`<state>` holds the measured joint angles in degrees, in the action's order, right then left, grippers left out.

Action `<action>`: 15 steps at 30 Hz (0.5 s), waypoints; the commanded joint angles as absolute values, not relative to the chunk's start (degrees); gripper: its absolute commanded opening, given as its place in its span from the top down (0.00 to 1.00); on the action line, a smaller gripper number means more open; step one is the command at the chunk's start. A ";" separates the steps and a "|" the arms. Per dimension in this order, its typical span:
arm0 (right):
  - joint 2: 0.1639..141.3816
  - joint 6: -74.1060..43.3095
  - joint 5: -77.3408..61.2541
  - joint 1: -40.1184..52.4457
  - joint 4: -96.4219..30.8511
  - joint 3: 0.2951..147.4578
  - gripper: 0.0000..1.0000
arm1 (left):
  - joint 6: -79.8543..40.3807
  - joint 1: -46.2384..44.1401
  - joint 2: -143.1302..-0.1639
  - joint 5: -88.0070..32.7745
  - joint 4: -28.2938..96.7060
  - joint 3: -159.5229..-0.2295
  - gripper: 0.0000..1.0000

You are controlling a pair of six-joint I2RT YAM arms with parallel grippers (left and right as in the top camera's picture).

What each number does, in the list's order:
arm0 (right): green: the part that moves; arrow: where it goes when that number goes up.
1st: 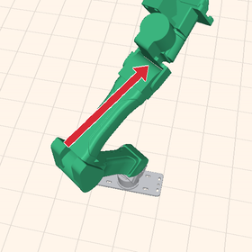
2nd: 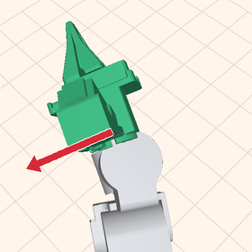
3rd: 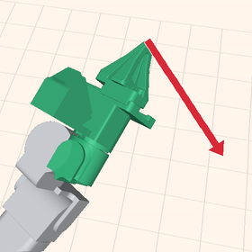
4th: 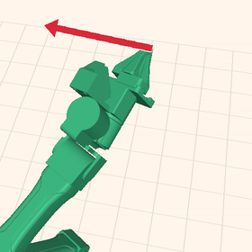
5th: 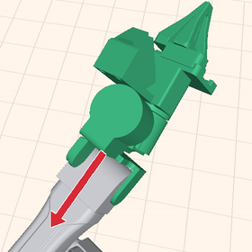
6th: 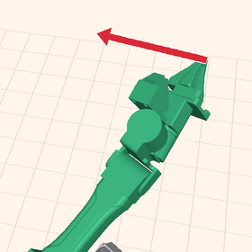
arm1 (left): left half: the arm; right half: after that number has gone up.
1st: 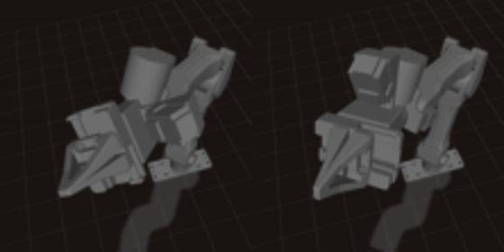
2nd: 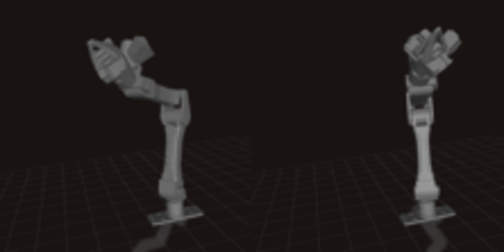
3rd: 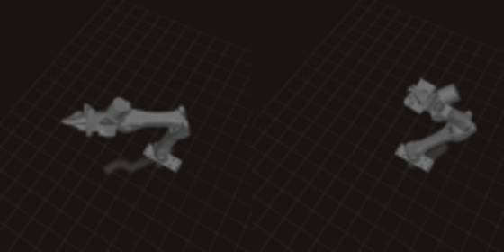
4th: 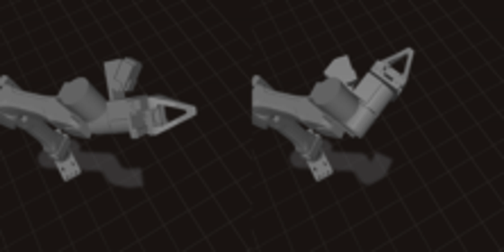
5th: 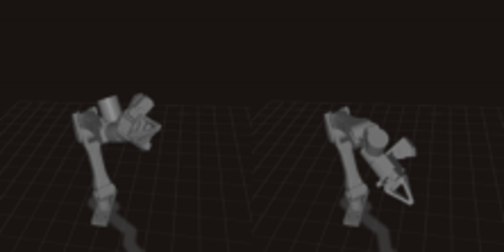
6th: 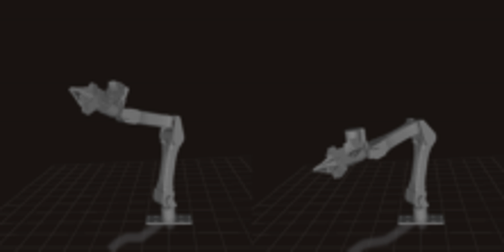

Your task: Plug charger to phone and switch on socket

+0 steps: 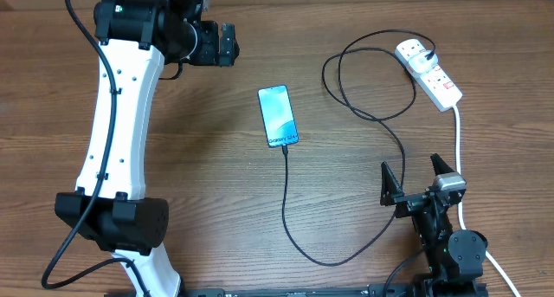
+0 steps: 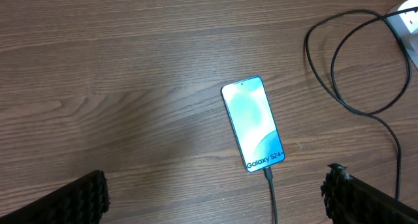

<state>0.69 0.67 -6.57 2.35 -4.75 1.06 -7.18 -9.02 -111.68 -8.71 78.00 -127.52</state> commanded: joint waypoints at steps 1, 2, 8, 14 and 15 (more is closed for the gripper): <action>0.14 0.93 -5.26 2.57 -4.73 0.47 0.00 | -7.75 -9.04 -112.18 -8.40 77.95 -127.66 0.00; 0.16 0.93 -5.17 2.57 -4.78 0.47 0.00 | -7.75 -9.04 -112.18 -8.40 77.95 -127.66 0.00; 0.16 0.91 -5.19 2.57 -4.75 0.47 0.00 | -7.75 -9.04 -112.18 -8.38 77.95 -127.66 0.00; 0.14 0.91 -5.85 2.57 -4.43 0.47 0.00 | -7.75 -9.04 -112.18 -8.38 77.95 -127.66 0.00; 0.16 0.91 -5.85 2.57 -4.43 0.47 0.00 | -7.75 -9.04 -112.18 -8.40 77.95 -127.66 0.00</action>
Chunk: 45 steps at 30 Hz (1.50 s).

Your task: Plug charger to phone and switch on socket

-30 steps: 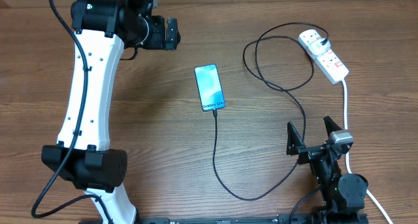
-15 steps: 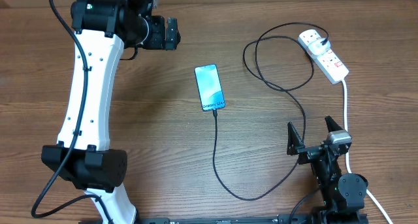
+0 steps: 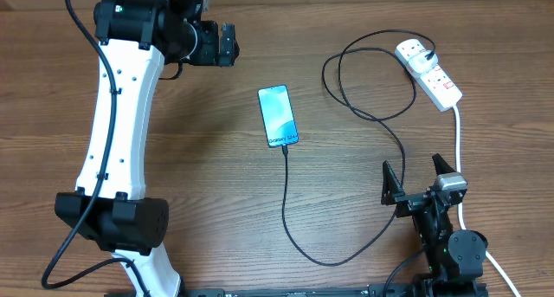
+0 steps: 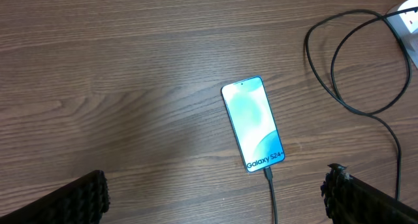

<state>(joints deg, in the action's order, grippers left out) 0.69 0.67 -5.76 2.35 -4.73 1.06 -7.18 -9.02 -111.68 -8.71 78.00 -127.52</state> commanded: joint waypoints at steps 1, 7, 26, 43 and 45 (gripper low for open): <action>0.16 0.91 -5.85 2.55 -4.43 0.47 0.00 | -7.75 -9.04 -112.18 -8.38 77.95 -127.66 0.00; 0.16 0.91 -5.85 2.57 -4.43 0.47 0.00 | -7.75 -9.04 -112.18 -8.40 77.95 -127.66 0.00; 0.16 0.91 -5.85 2.57 -4.43 0.47 0.00 | -7.75 -9.04 -112.18 -8.38 77.95 -127.66 0.00; 0.16 0.91 -5.85 2.57 -4.43 0.47 0.00 | -7.97 -9.04 -110.76 -8.49 82.78 -127.66 0.00; 0.16 0.91 -5.85 2.57 -4.43 0.47 0.00 | -7.94 -9.04 -109.89 -6.59 85.34 -127.59 0.01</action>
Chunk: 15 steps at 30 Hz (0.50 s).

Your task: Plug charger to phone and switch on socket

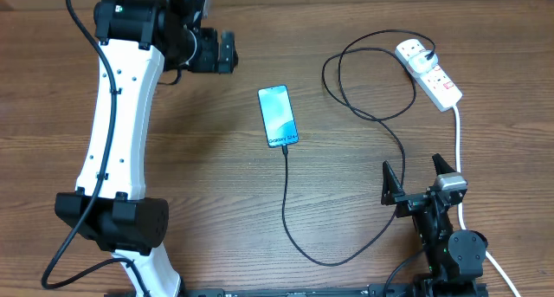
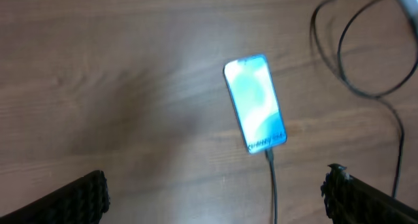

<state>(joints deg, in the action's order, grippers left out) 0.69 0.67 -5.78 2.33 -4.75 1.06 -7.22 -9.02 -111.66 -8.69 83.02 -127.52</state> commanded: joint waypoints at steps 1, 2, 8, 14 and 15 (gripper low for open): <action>0.16 0.91 -5.85 2.57 -4.43 0.47 0.00 | -7.99 -9.04 -109.49 -5.72 86.06 -127.35 0.00; 0.16 0.91 -5.85 2.57 -4.43 0.47 0.00 | -7.97 -9.04 -108.86 -5.30 86.56 -126.76 0.00; 0.16 0.91 -5.85 2.57 -4.43 0.47 0.00 | -8.62 -9.04 -101.10 -5.41 82.98 -115.72 0.01; 0.16 0.91 -5.85 2.57 -4.43 0.47 0.00 | -9.47 -9.02 -91.20 -5.80 74.37 -99.66 0.00; 0.16 0.91 -5.85 2.57 -4.43 0.47 0.00 | -9.47 -9.02 -88.84 -5.78 72.44 -95.83 0.00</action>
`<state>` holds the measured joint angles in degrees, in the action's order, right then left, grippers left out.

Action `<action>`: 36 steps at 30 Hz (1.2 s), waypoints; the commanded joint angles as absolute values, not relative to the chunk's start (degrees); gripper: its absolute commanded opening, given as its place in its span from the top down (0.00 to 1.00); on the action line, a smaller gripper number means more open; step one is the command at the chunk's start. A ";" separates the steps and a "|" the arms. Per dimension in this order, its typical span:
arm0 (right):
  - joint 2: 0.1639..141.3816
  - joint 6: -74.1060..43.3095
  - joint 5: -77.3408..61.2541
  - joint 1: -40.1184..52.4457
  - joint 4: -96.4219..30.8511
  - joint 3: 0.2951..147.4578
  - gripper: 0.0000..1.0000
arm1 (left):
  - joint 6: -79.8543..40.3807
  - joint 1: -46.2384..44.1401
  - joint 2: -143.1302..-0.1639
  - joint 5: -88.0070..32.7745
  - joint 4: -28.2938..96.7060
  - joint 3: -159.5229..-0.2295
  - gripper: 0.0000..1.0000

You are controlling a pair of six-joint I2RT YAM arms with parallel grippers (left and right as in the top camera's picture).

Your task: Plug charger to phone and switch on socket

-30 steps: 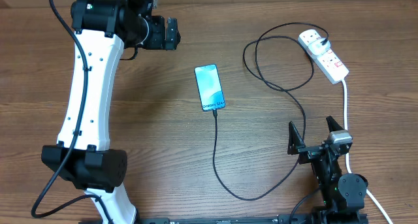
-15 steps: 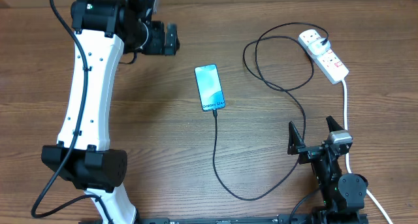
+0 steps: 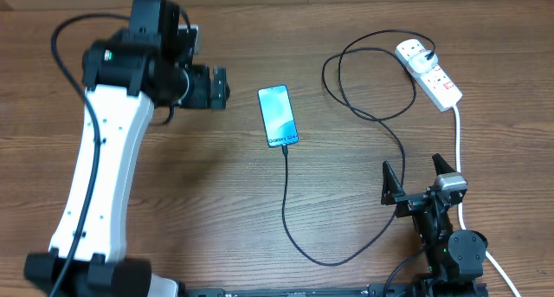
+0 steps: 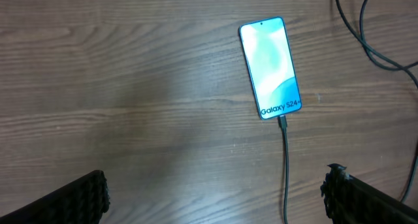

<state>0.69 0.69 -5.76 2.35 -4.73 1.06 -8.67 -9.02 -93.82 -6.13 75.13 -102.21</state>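
Note:
The phone (image 3: 278, 116) lies face up on the wooden table, its screen lit blue, with the black charger cable (image 3: 286, 202) plugged into its near end; the left wrist view shows the same phone (image 4: 270, 68) and cable (image 4: 285, 165). From there the cable loops round to a plug in the white socket strip (image 3: 430, 70) at the far right. My left gripper (image 3: 215, 87) hangs open to the left of the phone, nothing between its fingers (image 4: 72, 201). My right gripper (image 3: 417, 183) stands open near the front right, beside the strip's white lead.
The strip's white lead (image 3: 459, 158) runs down the right side past my right arm's base (image 3: 450, 245). The cable's loops (image 3: 363, 80) lie between the phone and the strip. My left arm's white link (image 3: 104, 176) spans the left of the table.
My left arm has swung forward and lower, its gripper now nearer the table's middle. In the wrist view the phone has shifted up and to the right. The right arm is unchanged.
At the first two moments my left gripper hung open at the far left, with the phone plugged into the cable and my right gripper open at the front right. Then the left wrist view blurred as the arm moved; now the arm stands forward, still open.

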 commanded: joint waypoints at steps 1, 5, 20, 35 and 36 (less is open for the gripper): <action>0.16 0.91 -5.85 2.57 -4.43 0.47 0.00 | -9.47 -8.95 -87.74 -5.78 71.40 -94.06 0.00; 0.16 0.91 -5.85 2.57 -4.43 0.47 0.00 | -10.61 -7.64 -82.28 -6.31 65.21 -84.42 0.00; 0.16 0.91 -5.85 2.57 -4.43 0.47 0.00 | -15.03 -1.83 -64.69 -8.86 51.83 -62.02 0.00; 0.16 0.91 -5.85 2.57 -4.40 0.47 0.00 | -12.27 -1.85 -37.06 -10.57 33.95 -38.87 0.00; 0.16 0.91 -5.85 2.57 -4.43 0.47 0.00 | -11.86 -1.85 -35.31 -10.57 33.28 -37.34 0.00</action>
